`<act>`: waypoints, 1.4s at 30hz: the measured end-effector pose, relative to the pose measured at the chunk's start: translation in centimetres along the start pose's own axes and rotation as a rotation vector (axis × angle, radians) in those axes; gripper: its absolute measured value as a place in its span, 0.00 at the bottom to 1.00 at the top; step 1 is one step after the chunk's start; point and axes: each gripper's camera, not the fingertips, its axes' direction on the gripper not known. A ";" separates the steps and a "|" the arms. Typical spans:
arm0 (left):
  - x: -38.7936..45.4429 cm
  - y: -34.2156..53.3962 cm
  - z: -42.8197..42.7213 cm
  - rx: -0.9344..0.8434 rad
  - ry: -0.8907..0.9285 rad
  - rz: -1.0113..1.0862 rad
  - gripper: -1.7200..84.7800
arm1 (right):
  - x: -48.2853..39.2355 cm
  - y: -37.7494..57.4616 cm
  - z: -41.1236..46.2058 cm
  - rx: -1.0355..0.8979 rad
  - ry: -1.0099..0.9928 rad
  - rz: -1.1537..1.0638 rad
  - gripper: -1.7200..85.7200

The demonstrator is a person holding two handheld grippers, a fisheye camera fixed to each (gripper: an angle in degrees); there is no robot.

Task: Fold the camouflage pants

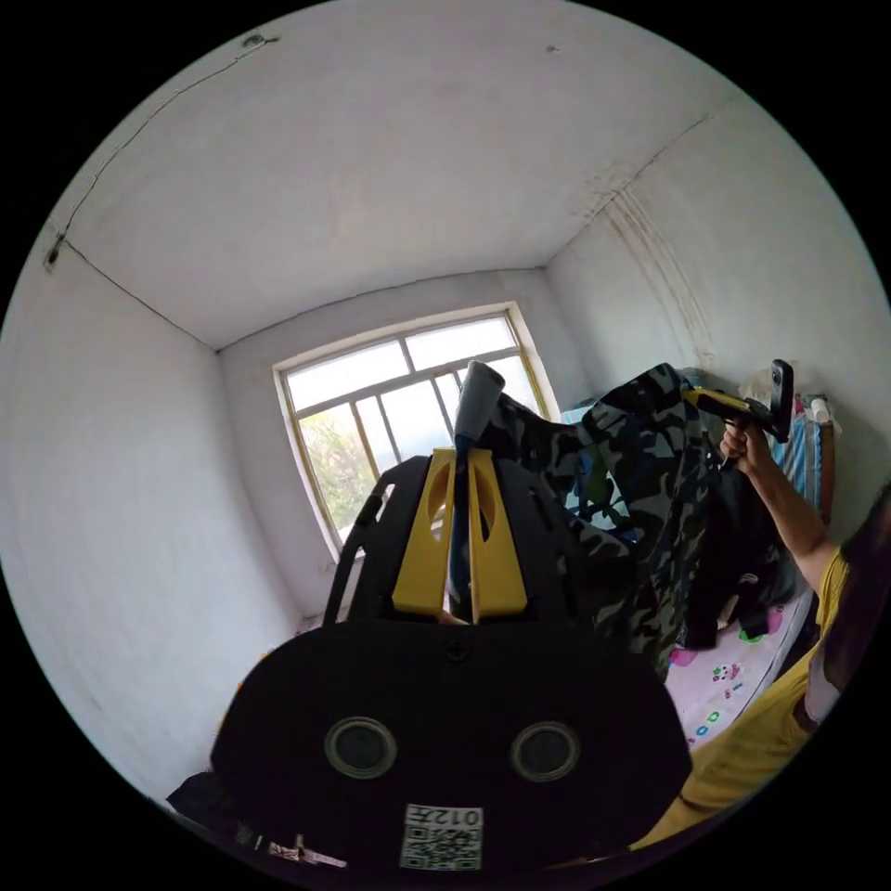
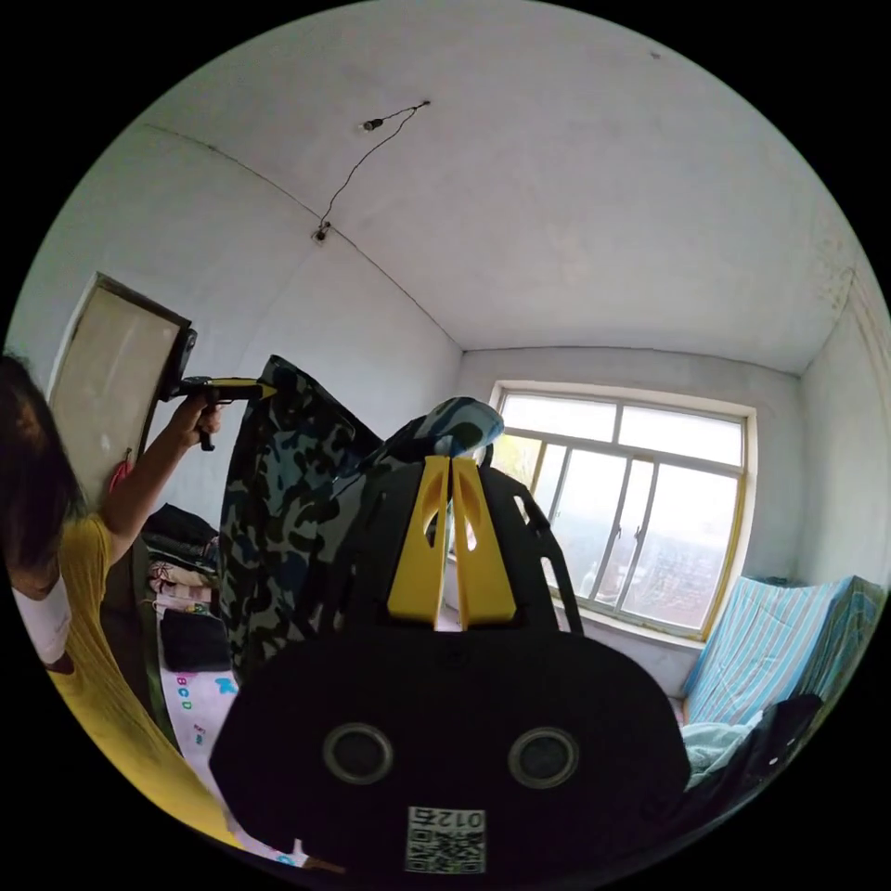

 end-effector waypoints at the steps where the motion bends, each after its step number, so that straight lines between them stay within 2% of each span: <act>1: 0.2 -0.3 -0.3 0.007 -0.020 0.019 0.02 | 0.0 -0.5 0.4 0.002 0.013 -0.008 0.02; 6: -0.3 -0.5 2.5 -0.018 -0.053 0.054 0.02 | 1.3 -1.0 4.8 -0.024 0.029 0.013 0.02; 9: -2.1 0.3 7.8 -0.087 -0.017 0.035 0.02 | 3.0 0.4 10.2 -0.079 0.040 0.054 0.02; 15: -7.1 6.8 27.1 -0.310 0.066 -0.052 0.02 | 7.2 9.5 27.1 -0.333 0.089 0.153 0.02; 23: -10.9 27.3 59.7 -0.661 0.114 -0.224 0.02 | 10.2 30.4 50.6 -0.727 0.084 0.246 0.02; 29: -13.0 41.8 77.1 -0.824 0.155 -0.378 0.03 | 10.9 43.3 63.4 -0.931 0.081 0.301 0.03; 32: -13.5 49.2 83.6 -0.945 0.126 -0.451 0.04 | 10.7 49.1 68.7 -1.095 0.085 0.362 0.04; 35: -15.4 57.1 87.9 -1.080 0.134 -0.616 0.04 | 9.9 53.6 71.4 -1.173 0.136 0.432 0.06; 38: -18.3 63.1 88.4 -1.062 0.132 -0.777 0.04 | 8.9 57.0 71.6 -1.188 0.112 0.523 0.06; 42: -19.9 68.1 86.9 -1.084 0.218 -0.775 0.03 | 4.7 61.4 69.0 -1.247 -0.057 0.611 0.05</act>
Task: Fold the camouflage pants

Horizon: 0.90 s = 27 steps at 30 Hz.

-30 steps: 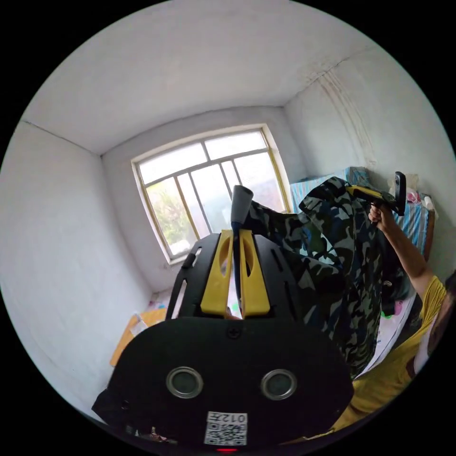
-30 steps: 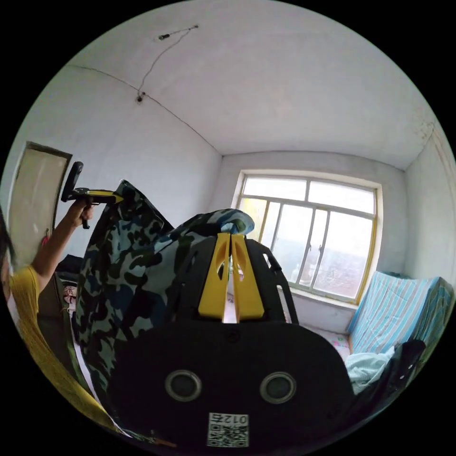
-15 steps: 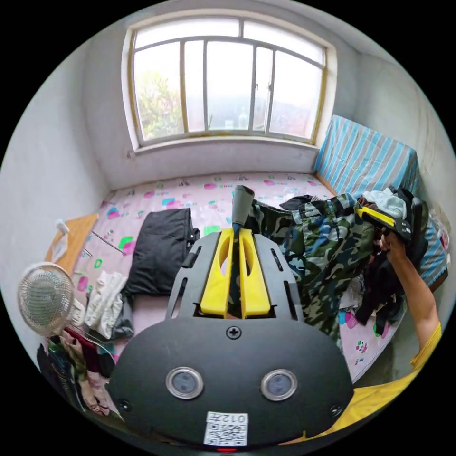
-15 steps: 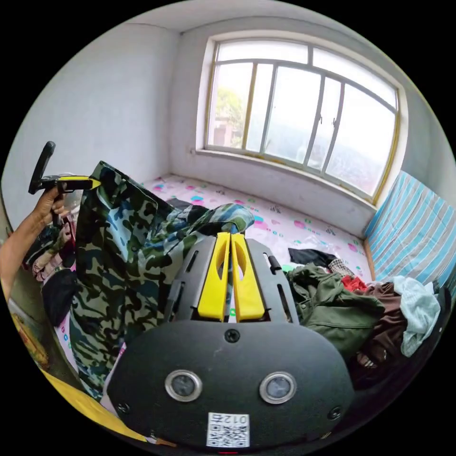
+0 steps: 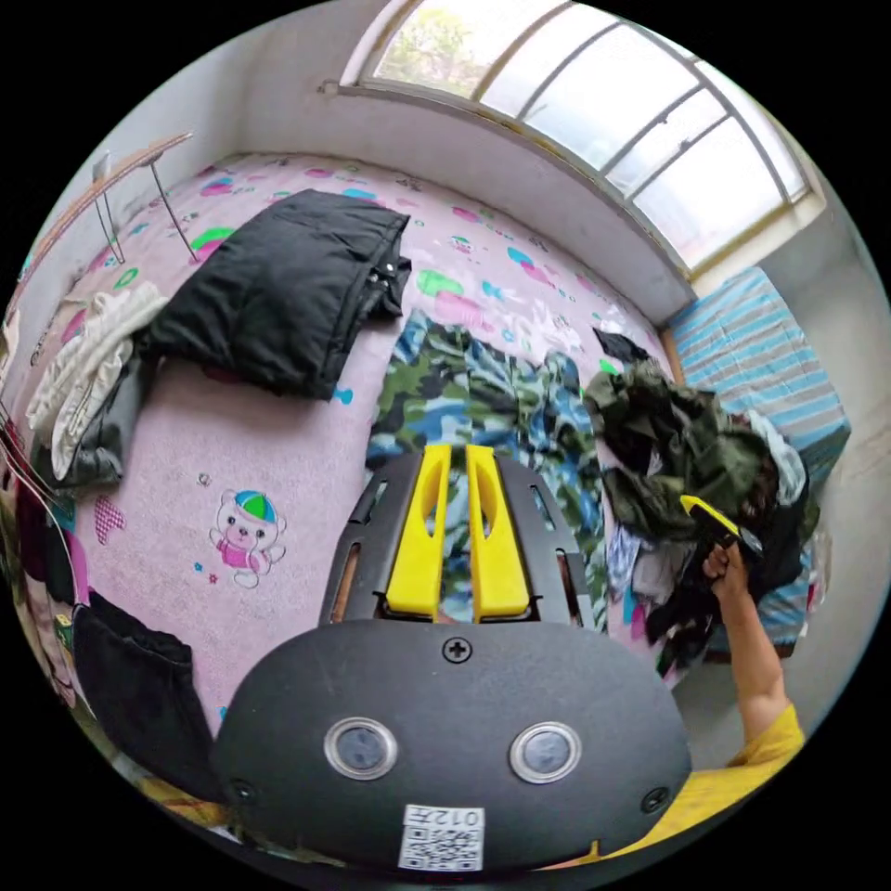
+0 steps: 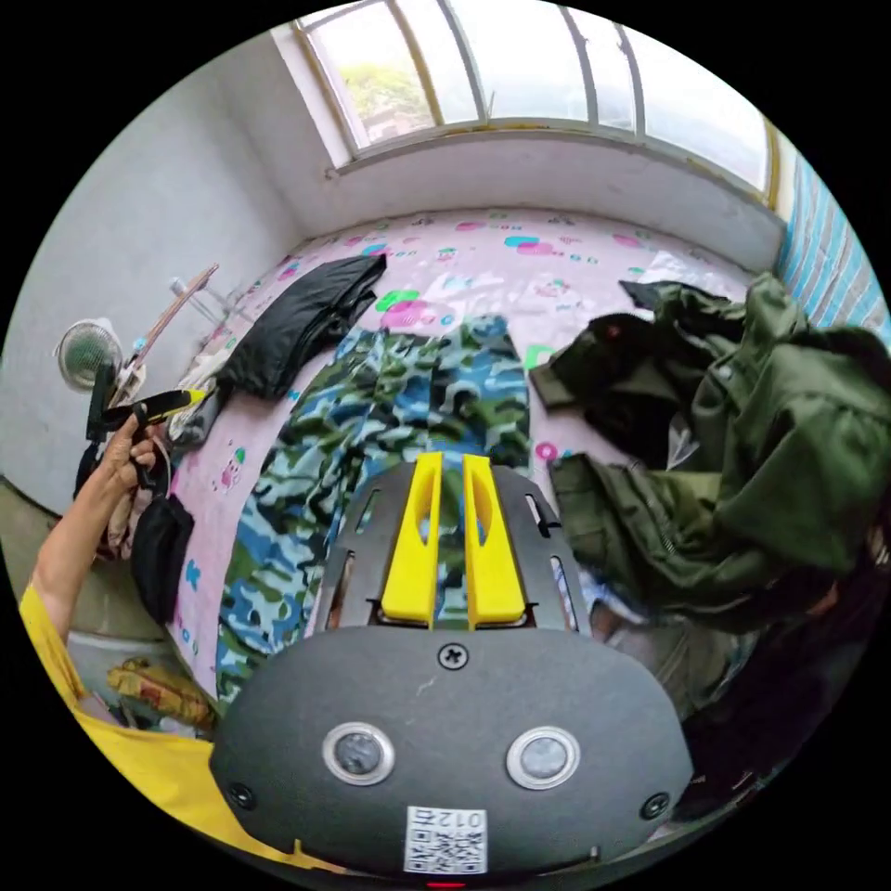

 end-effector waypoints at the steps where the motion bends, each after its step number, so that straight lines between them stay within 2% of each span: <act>1: -1.1 1.4 0.6 -0.034 0.002 0.044 0.03 | -0.8 2.2 1.3 -0.049 -0.027 -0.017 0.04; 6: -6.2 11.2 2.1 -0.207 0.017 0.133 0.03 | -5.7 12.8 5.3 -0.240 -0.126 -0.090 0.04; 11: -13.4 24.9 3.1 -0.310 0.131 -0.072 0.05 | -13.1 21.6 6.8 -0.326 -0.212 -0.178 0.05; 14: -15.7 30.6 4.6 -0.371 0.105 -0.154 0.07 | -19.7 23.8 8.1 -0.343 -0.217 -0.334 0.07; 20: -17.9 34.9 8.2 -0.391 0.202 -0.248 0.11 | -32.4 23.9 11.4 -0.308 -0.259 -0.617 0.12; 25: -20.1 34.3 10.4 -0.312 0.296 -0.306 0.11 | -42.8 24.8 15.5 -0.257 -0.107 -0.981 0.15; 27: -20.6 33.6 11.3 -0.301 0.315 -0.299 0.10 | -45.4 25.1 18.1 -0.292 -0.042 -1.075 0.15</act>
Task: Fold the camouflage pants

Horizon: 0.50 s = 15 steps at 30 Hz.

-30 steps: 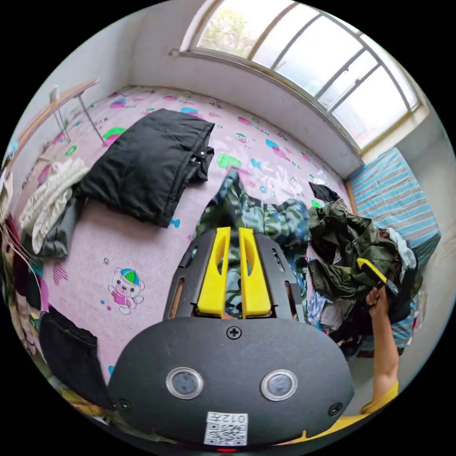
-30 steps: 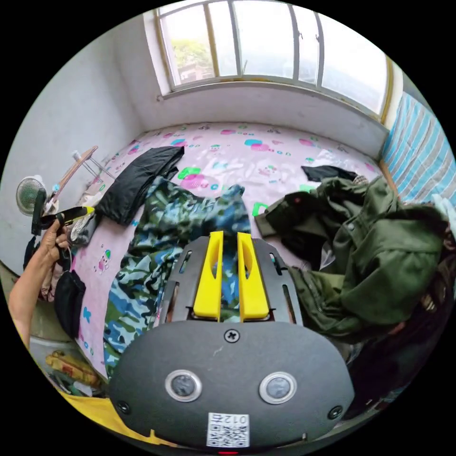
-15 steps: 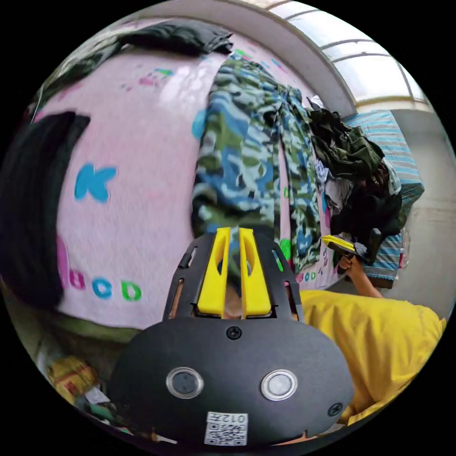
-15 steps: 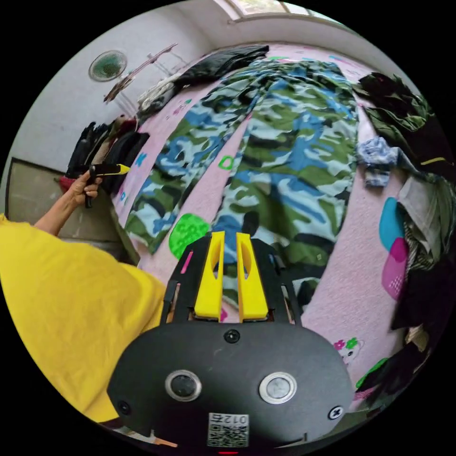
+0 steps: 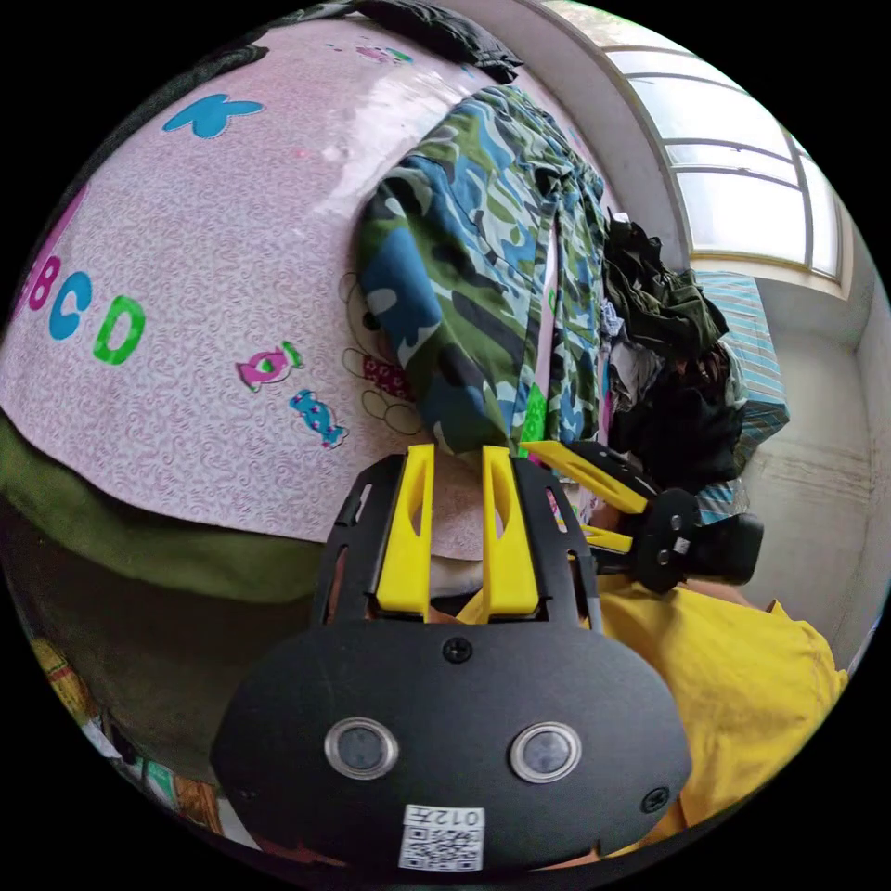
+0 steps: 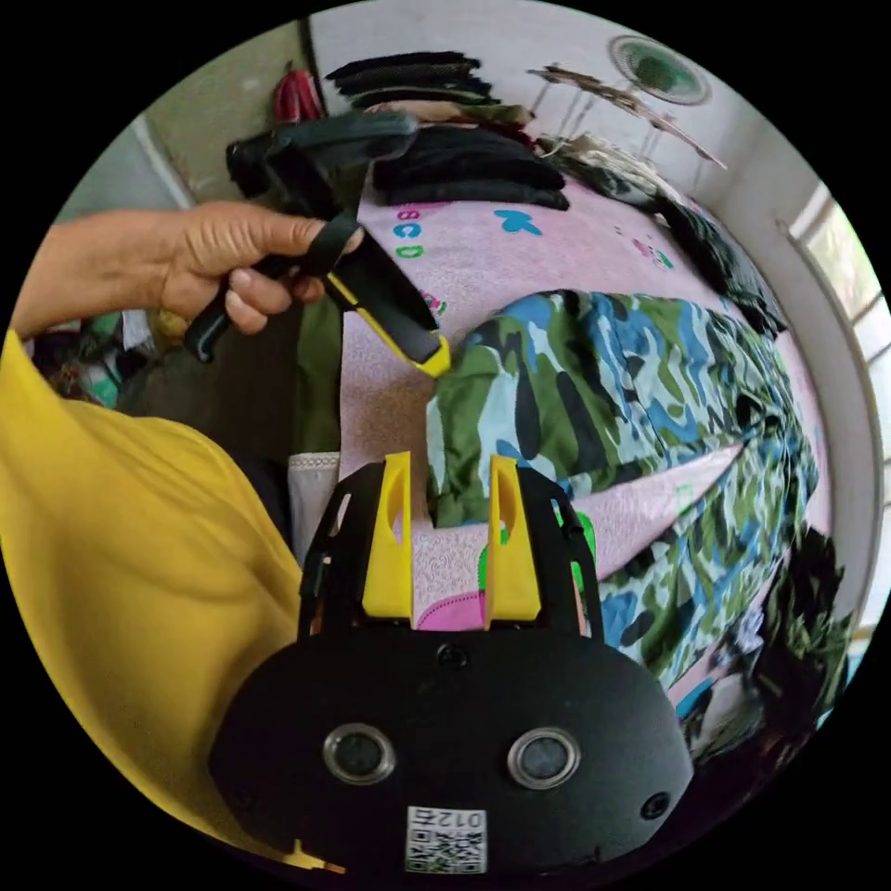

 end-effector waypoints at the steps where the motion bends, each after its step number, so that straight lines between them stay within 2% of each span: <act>1: -0.2 -0.7 0.2 0.001 0.014 0.013 0.10 | -0.2 -1.4 1.5 -0.043 0.046 -0.019 0.15; 3: -0.3 -1.4 0.2 0.013 0.026 0.036 0.10 | 0.1 -2.9 3.8 -0.121 0.083 -0.021 0.13; 6: -1.6 -1.7 -0.7 0.075 0.031 0.023 0.09 | 2.2 -4.6 4.1 -0.113 0.023 0.058 0.08; 12: -7.2 -0.3 0.0 0.132 0.186 -0.137 0.08 | 12.1 -7.5 1.2 0.012 -0.454 0.370 0.05; 15: -8.7 -0.6 2.2 0.110 0.258 -0.200 0.07 | 15.7 -9.3 -0.1 0.058 -0.557 0.421 0.04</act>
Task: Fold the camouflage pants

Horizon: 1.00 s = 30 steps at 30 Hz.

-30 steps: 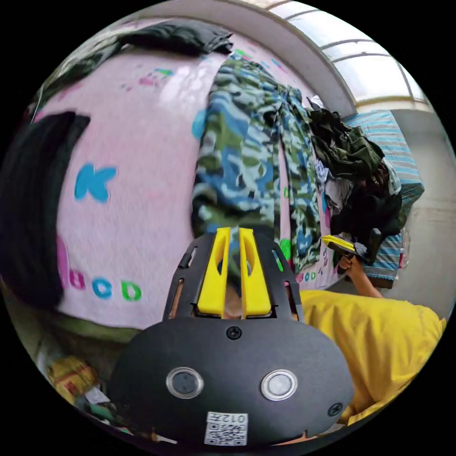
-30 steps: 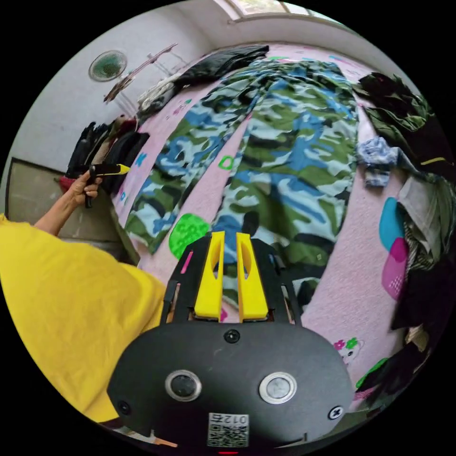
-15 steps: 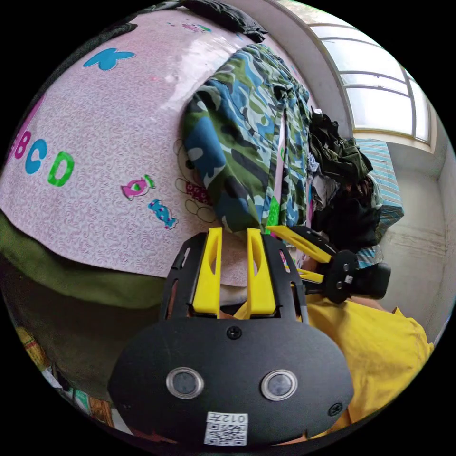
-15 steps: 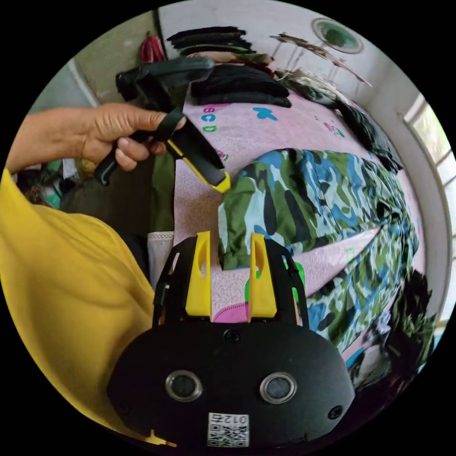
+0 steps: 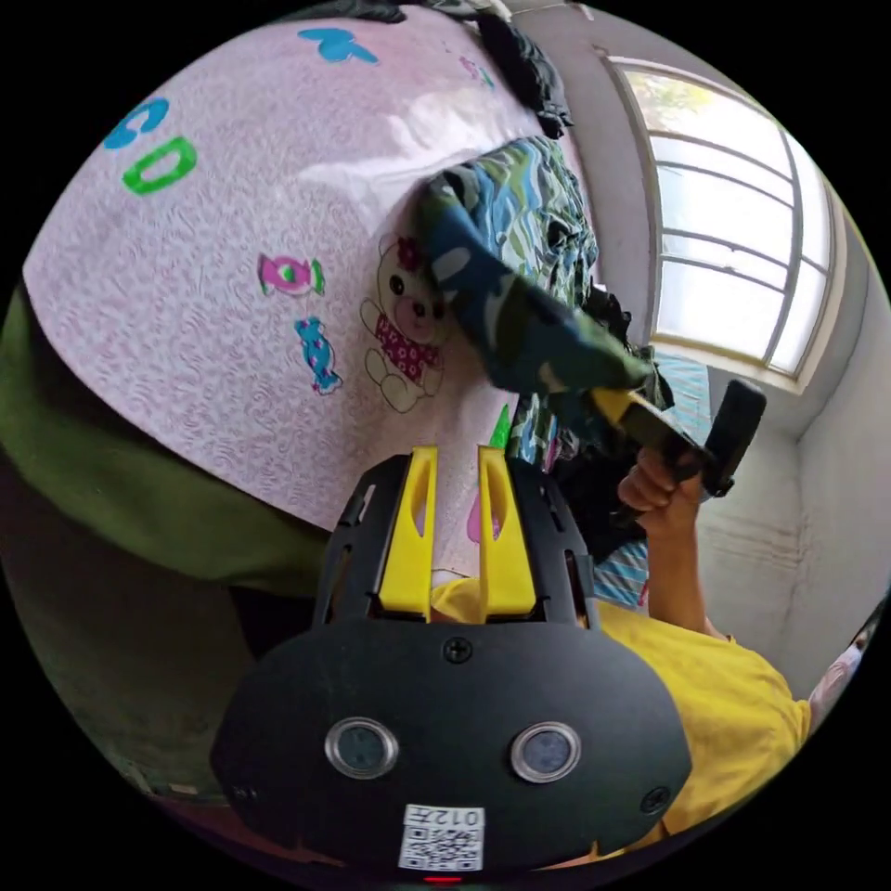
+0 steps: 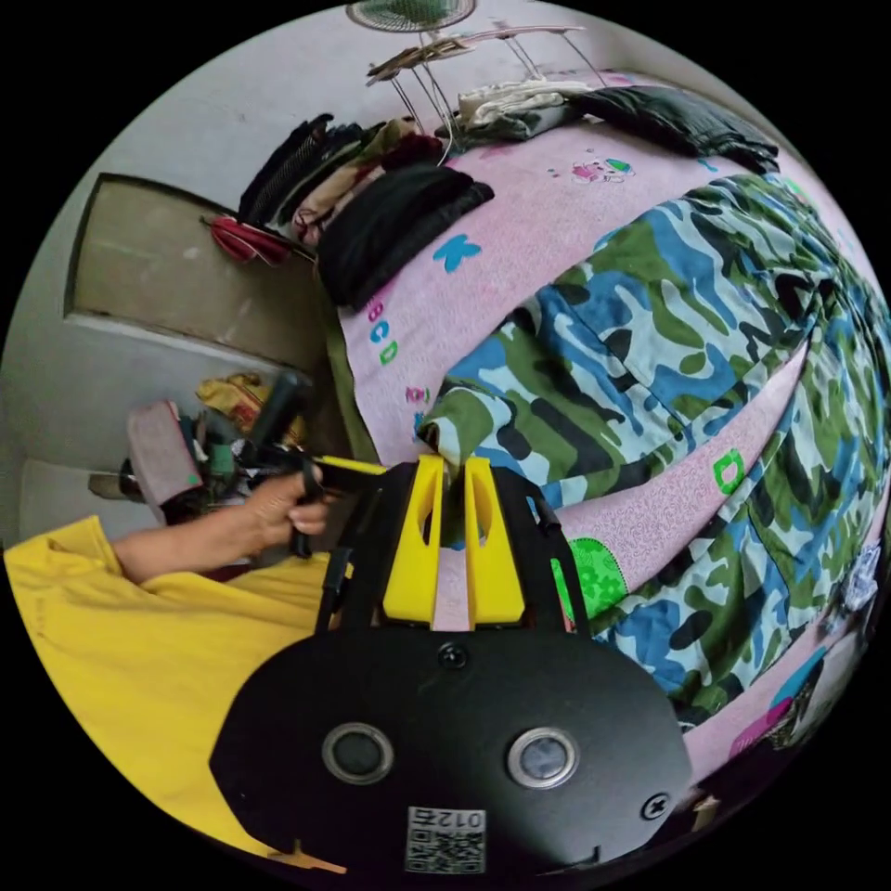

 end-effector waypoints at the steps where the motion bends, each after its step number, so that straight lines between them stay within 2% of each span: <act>1: -0.3 -0.5 1.1 -0.020 0.032 -0.012 0.07 | 0.1 -1.1 -0.7 0.011 -0.014 0.006 0.04; 7: 2.5 -4.5 4.8 -0.057 0.083 0.044 0.06 | -1.9 -5.1 -2.8 0.052 -0.030 -0.067 0.04; 13: 1.6 -6.6 -1.0 0.233 0.122 -0.043 0.04 | -4.3 -4.3 -0.7 -0.009 0.179 -0.186 0.04; 16: 1.0 -5.7 -5.0 0.310 0.124 0.013 0.03 | -5.2 -3.0 3.2 -0.060 0.202 -0.233 0.05; 19: 0.3 -3.9 -7.9 0.324 0.024 0.058 0.03 | -6.4 -2.0 9.7 -0.202 0.195 -0.304 0.06; 22: -1.8 -1.9 -9.5 0.320 -0.094 0.000 0.03 | -6.6 -0.3 16.2 -0.385 0.242 -0.335 0.08; 24: -2.7 -0.9 -9.7 0.313 -0.165 -0.039 0.03 | -6.3 0.9 17.9 -0.421 0.243 -0.333 0.08; 26: -2.4 -0.2 -9.1 0.277 -0.238 -0.032 0.04 | -5.5 1.9 17.9 -0.392 0.236 -0.306 0.07; 30: 0.6 -1.1 -6.2 0.185 -0.367 0.068 0.05 | -2.0 3.6 15.1 -0.194 0.206 -0.163 0.04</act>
